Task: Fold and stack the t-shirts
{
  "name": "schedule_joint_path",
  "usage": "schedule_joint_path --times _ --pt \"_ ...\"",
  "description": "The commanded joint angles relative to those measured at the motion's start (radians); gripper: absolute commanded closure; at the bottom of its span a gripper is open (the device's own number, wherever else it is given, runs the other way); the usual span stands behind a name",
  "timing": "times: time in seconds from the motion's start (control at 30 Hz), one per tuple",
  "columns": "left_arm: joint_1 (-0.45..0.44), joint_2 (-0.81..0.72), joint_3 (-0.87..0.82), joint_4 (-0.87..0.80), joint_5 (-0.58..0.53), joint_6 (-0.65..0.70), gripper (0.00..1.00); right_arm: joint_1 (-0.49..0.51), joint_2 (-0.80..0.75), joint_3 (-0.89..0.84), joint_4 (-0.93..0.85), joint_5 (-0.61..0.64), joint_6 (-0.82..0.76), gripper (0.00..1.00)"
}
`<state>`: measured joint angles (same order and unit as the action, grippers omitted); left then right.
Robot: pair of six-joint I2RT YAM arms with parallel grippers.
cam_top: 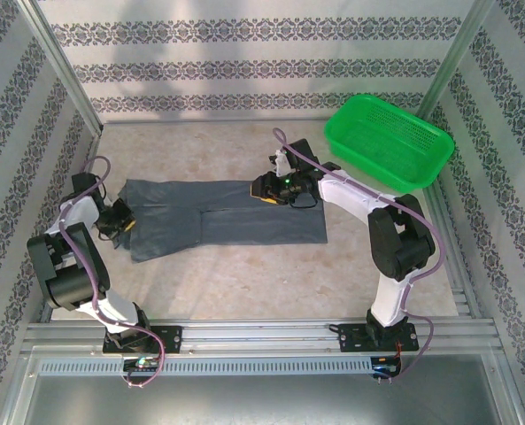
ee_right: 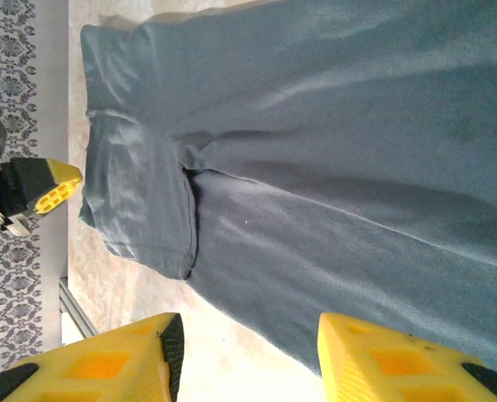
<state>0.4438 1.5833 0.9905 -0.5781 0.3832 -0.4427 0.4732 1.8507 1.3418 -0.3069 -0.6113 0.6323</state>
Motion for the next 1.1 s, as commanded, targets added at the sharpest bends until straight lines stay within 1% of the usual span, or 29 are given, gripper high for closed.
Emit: schedule_joint_path --times 0.0,0.2,0.3,0.37,0.47,0.53,0.57,0.67,0.83,0.93,1.07 --pt "-0.011 -0.034 0.056 -0.032 -0.028 -0.044 1.0 -0.008 0.004 0.025 -0.019 0.017 0.009 0.53" --pt "-0.011 0.004 0.125 -0.038 -0.041 -0.08 1.0 -0.019 0.004 0.028 -0.032 0.021 0.009 0.53" --pt "-0.013 0.02 0.14 -0.078 -0.063 -0.063 0.99 -0.023 0.0 0.027 -0.035 0.017 0.007 0.53" --pt "-0.015 0.018 0.123 -0.096 -0.087 -0.04 0.88 -0.024 -0.002 0.021 -0.034 0.018 0.006 0.53" --pt "-0.015 0.021 0.079 -0.095 -0.082 -0.006 0.76 -0.025 -0.007 0.01 -0.03 0.015 0.007 0.53" --pt "-0.015 0.031 0.067 -0.101 -0.086 0.013 0.7 -0.025 -0.006 0.007 -0.029 0.015 0.009 0.53" --pt "-0.016 0.04 0.064 -0.108 -0.095 0.026 0.69 -0.025 -0.006 0.007 -0.029 0.015 0.009 0.53" --pt "-0.015 0.057 0.052 -0.107 -0.112 0.052 0.67 -0.025 0.002 0.014 -0.028 0.01 0.01 0.53" --pt "-0.016 0.082 0.029 -0.077 -0.072 0.054 0.67 -0.025 0.016 0.03 -0.028 0.007 0.013 0.53" --pt "-0.017 0.093 0.023 -0.072 -0.067 0.057 0.69 -0.025 0.02 0.036 -0.029 0.008 0.012 0.53" --pt "-0.017 0.096 0.023 -0.072 -0.058 0.059 0.76 -0.025 0.024 0.036 -0.029 0.009 0.012 0.53"
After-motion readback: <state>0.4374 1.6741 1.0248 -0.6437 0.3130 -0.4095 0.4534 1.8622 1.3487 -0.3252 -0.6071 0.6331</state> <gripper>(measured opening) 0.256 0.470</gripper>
